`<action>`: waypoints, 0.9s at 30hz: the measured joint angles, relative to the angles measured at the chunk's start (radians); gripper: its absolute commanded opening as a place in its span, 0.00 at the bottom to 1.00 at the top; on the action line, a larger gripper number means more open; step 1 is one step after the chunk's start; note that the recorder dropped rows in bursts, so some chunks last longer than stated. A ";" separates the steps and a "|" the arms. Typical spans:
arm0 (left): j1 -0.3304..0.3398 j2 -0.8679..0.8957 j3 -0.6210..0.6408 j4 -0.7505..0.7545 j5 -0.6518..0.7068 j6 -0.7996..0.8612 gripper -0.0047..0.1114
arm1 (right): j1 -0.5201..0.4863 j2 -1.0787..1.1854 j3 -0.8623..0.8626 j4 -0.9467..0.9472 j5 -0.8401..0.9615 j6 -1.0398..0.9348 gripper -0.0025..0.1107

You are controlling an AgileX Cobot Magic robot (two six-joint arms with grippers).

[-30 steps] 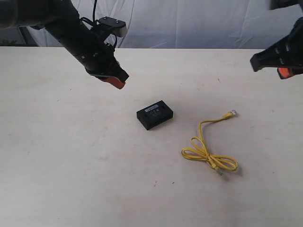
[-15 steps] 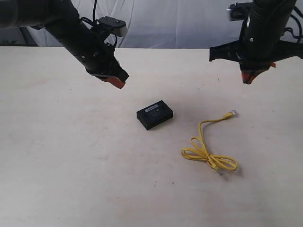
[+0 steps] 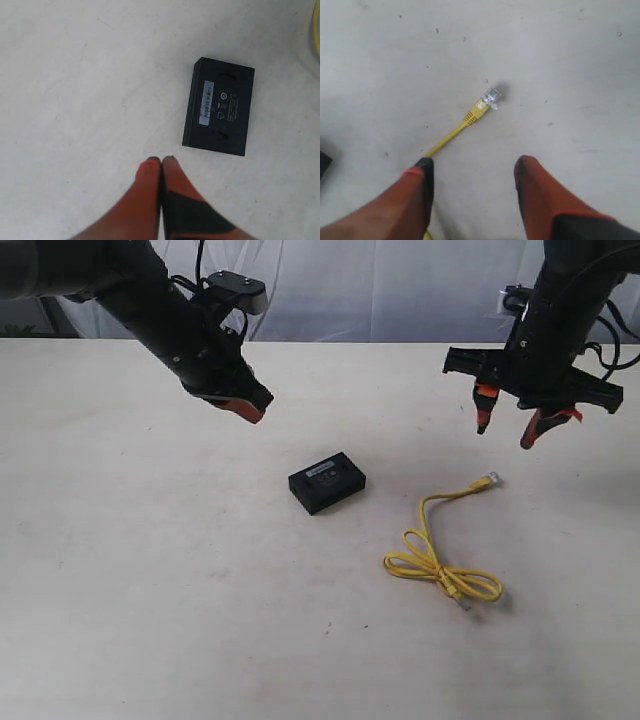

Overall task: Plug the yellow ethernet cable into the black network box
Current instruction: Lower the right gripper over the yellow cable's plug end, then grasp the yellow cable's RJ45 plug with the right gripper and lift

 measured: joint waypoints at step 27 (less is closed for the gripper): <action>0.000 0.000 0.000 -0.008 -0.019 0.000 0.04 | 0.000 0.204 0.003 0.006 -0.148 0.121 0.47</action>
